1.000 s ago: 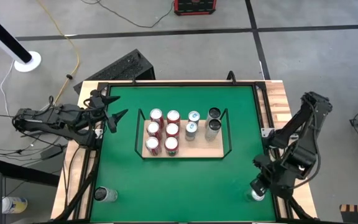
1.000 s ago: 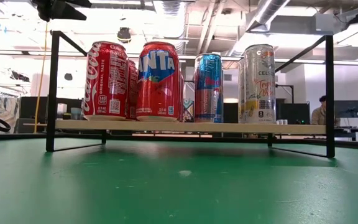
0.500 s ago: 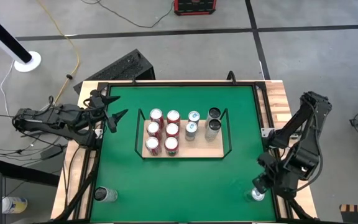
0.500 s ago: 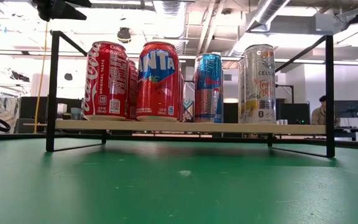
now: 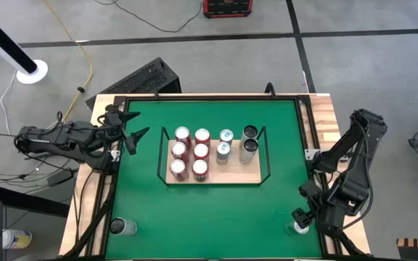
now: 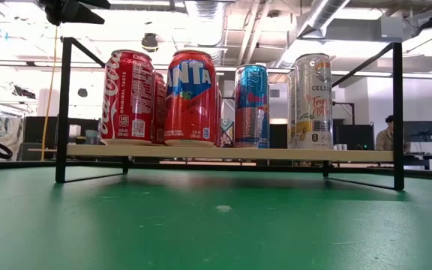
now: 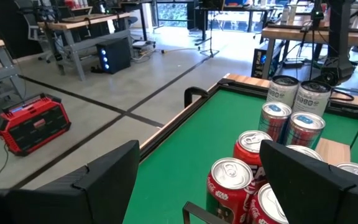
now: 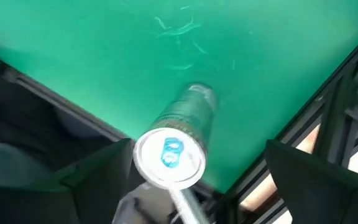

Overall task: Place canned beverage on shelf
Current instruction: Put the blue soda can on the shelf aligned with the other blue soda cans

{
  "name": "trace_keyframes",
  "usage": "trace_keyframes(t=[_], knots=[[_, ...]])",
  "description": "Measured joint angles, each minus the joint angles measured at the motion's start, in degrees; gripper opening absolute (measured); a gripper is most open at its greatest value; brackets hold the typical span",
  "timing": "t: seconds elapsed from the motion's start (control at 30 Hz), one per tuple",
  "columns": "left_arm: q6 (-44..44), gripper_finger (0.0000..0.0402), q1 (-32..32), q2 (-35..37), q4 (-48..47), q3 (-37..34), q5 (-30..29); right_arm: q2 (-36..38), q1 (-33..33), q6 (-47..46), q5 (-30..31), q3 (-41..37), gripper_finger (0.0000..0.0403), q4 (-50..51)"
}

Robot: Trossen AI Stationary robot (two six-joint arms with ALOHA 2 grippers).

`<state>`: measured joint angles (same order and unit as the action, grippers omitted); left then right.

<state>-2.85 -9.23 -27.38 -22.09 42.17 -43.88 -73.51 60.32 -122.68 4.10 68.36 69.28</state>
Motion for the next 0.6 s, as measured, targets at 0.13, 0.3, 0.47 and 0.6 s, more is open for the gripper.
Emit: trace_keyframes(t=[0.13, 0.3, 0.47, 0.6], knots=[[0.0, 0.0320, 0.0, 0.0, 0.0, 0.0, 0.0, -2.9, 0.0, 3.7, -0.4, 0.0, 0.0399, 0.1], [0.0, 0.0320, 0.0, 0.0, 0.1, 0.0, 0.0, -5.1, 0.0, 4.0, -2.9, 0.0, 0.0399, -0.5], [-0.2, 0.0320, 0.0, 0.0, 0.1, 0.0, 0.0, -7.5, 0.0, 3.8, -2.9, 0.0, 0.0398, -3.9], [-0.2, 0.0320, 0.0, 0.0, 0.1, 0.0, 0.0, -9.4, -0.1, 3.6, -2.4, 0.2, 0.0397, -6.2]])
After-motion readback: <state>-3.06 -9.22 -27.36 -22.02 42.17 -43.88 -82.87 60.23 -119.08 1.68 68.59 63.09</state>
